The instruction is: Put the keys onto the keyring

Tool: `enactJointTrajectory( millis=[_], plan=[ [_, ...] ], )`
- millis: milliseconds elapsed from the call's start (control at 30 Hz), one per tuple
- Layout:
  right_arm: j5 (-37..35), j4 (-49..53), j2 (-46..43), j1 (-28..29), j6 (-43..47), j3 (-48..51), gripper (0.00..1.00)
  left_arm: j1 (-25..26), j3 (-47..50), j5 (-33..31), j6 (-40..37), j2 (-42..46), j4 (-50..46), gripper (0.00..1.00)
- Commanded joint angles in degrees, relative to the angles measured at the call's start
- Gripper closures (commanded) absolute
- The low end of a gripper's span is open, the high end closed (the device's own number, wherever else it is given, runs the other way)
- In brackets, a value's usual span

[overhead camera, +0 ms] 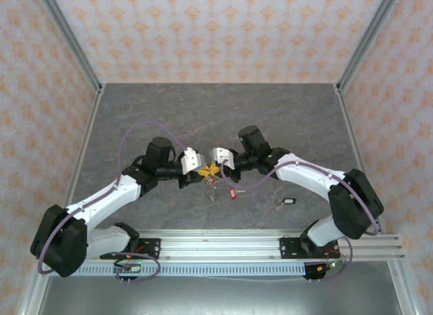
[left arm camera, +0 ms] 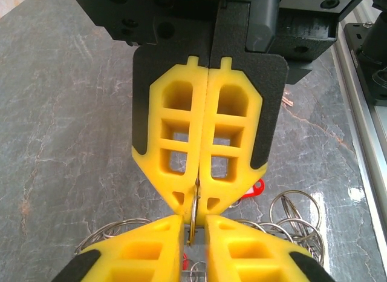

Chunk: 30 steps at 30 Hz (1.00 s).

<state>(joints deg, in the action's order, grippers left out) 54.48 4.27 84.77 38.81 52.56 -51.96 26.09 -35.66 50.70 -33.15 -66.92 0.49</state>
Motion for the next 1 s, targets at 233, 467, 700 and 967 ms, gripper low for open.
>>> enactJointTrajectory(
  millis=[233,467,700,967],
  plan=[
    [2.3,-2.5,-2.1,0.0,0.3,0.7,0.95,-0.6,-1.8,1.0,-0.8,0.1,-1.2,1.00],
    [0.0,-5.0,-3.6,0.0,-0.6,2.5,0.91,-0.9,0.2,1.4,2.3,0.1,3.7,1.00],
    [-1.1,-9.7,-4.3,0.0,-3.0,4.8,0.91,-1.2,1.8,3.0,4.1,0.5,6.5,1.00],
    [-1.5,-15.8,-5.5,-0.1,-6.8,7.3,0.90,-2.0,3.6,3.8,5.8,1.9,8.7,1.00]
  ],
)
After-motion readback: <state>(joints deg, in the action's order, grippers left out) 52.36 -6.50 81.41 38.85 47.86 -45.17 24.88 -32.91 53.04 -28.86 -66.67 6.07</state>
